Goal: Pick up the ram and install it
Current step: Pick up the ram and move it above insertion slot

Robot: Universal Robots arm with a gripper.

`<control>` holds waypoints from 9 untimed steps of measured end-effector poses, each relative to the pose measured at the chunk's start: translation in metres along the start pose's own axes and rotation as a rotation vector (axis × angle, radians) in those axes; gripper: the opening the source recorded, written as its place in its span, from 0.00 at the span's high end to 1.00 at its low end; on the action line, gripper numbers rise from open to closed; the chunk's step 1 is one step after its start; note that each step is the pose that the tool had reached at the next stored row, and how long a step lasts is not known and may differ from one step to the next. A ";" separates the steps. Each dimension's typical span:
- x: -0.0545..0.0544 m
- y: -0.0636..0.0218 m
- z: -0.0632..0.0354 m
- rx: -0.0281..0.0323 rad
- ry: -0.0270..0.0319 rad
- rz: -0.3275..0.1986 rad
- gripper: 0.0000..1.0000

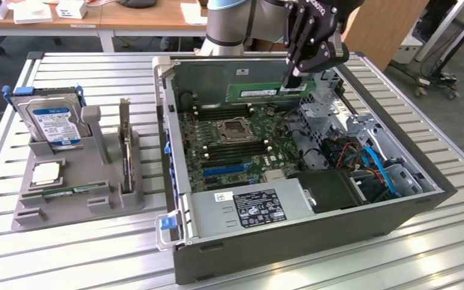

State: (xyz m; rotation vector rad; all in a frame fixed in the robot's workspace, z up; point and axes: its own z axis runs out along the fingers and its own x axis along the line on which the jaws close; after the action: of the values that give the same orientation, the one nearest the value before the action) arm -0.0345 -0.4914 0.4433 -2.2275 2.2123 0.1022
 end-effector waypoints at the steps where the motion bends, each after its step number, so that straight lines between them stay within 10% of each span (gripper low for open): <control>1: -0.001 0.0000 0.0004 0.0000 -0.0007 0.000 0.89; 9: -0.019 -0.0004 0.0057 0.0000 -0.0033 0.000 0.89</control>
State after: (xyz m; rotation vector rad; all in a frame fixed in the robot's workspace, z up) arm -0.0345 -0.4724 0.4385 -2.2258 2.2105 0.1057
